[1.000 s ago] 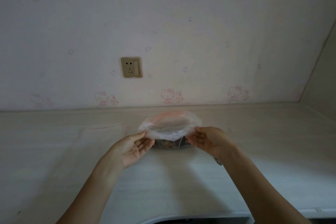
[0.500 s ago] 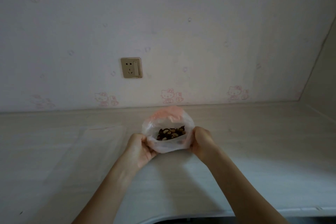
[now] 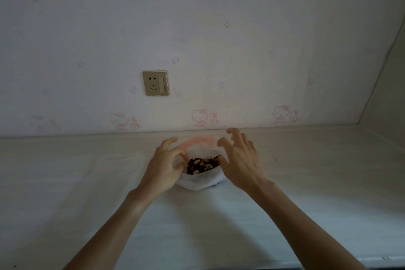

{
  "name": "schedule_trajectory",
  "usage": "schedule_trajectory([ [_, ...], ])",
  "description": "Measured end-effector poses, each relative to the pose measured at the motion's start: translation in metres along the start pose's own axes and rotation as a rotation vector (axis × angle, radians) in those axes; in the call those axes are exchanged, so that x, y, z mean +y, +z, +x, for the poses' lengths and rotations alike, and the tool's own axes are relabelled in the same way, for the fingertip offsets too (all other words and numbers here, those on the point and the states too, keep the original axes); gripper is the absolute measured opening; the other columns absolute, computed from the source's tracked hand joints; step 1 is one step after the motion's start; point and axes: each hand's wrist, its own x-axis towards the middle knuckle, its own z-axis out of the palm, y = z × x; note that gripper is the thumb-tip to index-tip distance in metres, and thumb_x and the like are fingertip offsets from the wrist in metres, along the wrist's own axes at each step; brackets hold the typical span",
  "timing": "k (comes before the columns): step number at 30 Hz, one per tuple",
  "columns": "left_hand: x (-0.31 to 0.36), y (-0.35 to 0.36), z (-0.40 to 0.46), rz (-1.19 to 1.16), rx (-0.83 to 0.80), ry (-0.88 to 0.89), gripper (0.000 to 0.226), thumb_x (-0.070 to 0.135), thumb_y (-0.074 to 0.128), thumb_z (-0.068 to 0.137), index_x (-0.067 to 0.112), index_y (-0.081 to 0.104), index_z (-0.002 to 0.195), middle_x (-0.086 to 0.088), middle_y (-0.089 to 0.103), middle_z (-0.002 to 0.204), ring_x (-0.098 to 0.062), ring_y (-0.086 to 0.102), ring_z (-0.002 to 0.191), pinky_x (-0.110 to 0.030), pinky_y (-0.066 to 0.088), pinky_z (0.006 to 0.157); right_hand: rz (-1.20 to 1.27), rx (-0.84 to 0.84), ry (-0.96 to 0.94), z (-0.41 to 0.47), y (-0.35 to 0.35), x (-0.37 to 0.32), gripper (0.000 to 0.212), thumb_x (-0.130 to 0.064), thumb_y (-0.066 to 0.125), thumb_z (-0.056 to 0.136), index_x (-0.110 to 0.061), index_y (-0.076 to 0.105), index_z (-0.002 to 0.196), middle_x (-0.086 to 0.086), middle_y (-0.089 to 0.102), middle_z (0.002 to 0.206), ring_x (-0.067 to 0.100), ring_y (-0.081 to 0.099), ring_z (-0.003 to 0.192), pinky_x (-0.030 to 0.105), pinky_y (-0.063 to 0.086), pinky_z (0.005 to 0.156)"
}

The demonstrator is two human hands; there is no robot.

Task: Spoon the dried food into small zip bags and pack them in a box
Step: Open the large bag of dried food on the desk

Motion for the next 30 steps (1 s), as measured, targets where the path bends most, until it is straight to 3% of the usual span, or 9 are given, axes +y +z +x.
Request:
schedule_trajectory([
  [3, 0.002, -0.001, 0.009, 0.058, -0.15, -0.035, 0.013, 0.027, 0.071, 0.094, 0.036, 0.074, 0.103, 0.0, 0.046, 0.156, -0.022, 0.044, 0.144, -0.041, 0.039, 0.116, 0.016, -0.152, -0.123, 0.008, -0.003, -0.001, 0.048, -0.006, 0.051, 0.092, -0.027, 0.061, 0.134, 0.006, 0.024, 0.165, 0.026, 0.024, 0.151, 0.04, 0.027, 0.118],
  [6, 0.006, -0.002, 0.014, 0.107, -0.238, -0.065, 0.031, 0.042, 0.07, 0.094, 0.032, 0.069, 0.123, 0.005, 0.047, 0.15, -0.02, 0.05, 0.137, -0.042, 0.045, 0.11, 0.072, -0.215, -0.11, 0.013, -0.004, -0.004, 0.037, -0.016, 0.05, 0.101, -0.028, 0.066, 0.132, 0.004, 0.03, 0.164, 0.025, 0.031, 0.149, 0.042, 0.03, 0.119],
  [11, 0.006, -0.003, 0.02, 0.129, -0.278, -0.037, 0.068, 0.047, 0.077, 0.085, 0.023, 0.054, 0.145, 0.006, 0.046, 0.145, -0.016, 0.049, 0.135, -0.037, 0.045, 0.106, 0.1, -0.328, -0.129, 0.017, -0.007, -0.004, 0.028, -0.024, 0.055, 0.097, -0.028, 0.075, 0.117, 0.001, 0.041, 0.154, 0.025, 0.053, 0.128, 0.041, 0.045, 0.104],
  [14, 0.003, -0.008, 0.023, 0.112, -0.333, -0.059, 0.09, 0.058, 0.084, 0.076, 0.025, 0.046, 0.152, 0.008, 0.041, 0.147, -0.014, 0.045, 0.137, -0.037, 0.042, 0.111, 0.013, -0.435, -0.061, 0.023, -0.004, 0.007, 0.044, -0.033, 0.066, 0.091, -0.017, 0.06, 0.131, 0.005, 0.051, 0.135, 0.025, 0.059, 0.113, 0.037, 0.049, 0.096],
  [19, -0.005, -0.02, 0.025, 0.125, -0.464, -0.12, 0.117, 0.068, 0.084, 0.057, 0.038, 0.033, 0.158, 0.002, 0.042, 0.148, -0.021, 0.043, 0.139, -0.043, 0.041, 0.115, 0.079, -0.584, -0.01, 0.033, -0.008, 0.026, 0.06, -0.052, 0.081, 0.078, -0.012, 0.056, 0.116, 0.006, 0.056, 0.115, 0.024, 0.059, 0.102, 0.037, 0.054, 0.089],
  [22, -0.008, -0.015, 0.021, 0.106, -0.474, -0.115, 0.118, 0.065, 0.086, 0.055, 0.035, 0.035, 0.156, 0.005, 0.048, 0.149, -0.019, 0.046, 0.137, -0.038, 0.043, 0.112, 0.099, -0.609, -0.007, 0.026, -0.004, 0.028, 0.063, -0.053, 0.08, 0.078, -0.011, 0.056, 0.119, 0.005, 0.054, 0.114, 0.026, 0.058, 0.104, 0.039, 0.054, 0.09],
  [25, -0.011, -0.009, 0.02, 0.041, -0.449, -0.107, 0.11, 0.057, 0.09, 0.056, 0.033, 0.041, 0.152, 0.008, 0.053, 0.142, -0.016, 0.051, 0.131, -0.036, 0.047, 0.108, 0.079, -0.581, 0.01, 0.019, 0.006, 0.029, 0.055, -0.04, 0.074, 0.084, -0.013, 0.053, 0.127, 0.006, 0.053, 0.121, 0.025, 0.056, 0.108, 0.038, 0.052, 0.091],
  [30, -0.011, 0.001, 0.031, -0.028, -0.393, -0.102, 0.101, 0.044, 0.094, 0.064, 0.031, 0.045, 0.152, 0.007, 0.055, 0.143, -0.015, 0.051, 0.131, -0.037, 0.047, 0.109, 0.112, -0.567, 0.063, 0.028, 0.016, 0.036, 0.048, -0.03, 0.073, 0.082, -0.014, 0.056, 0.124, 0.006, 0.052, 0.122, 0.024, 0.053, 0.108, 0.033, 0.046, 0.085],
])
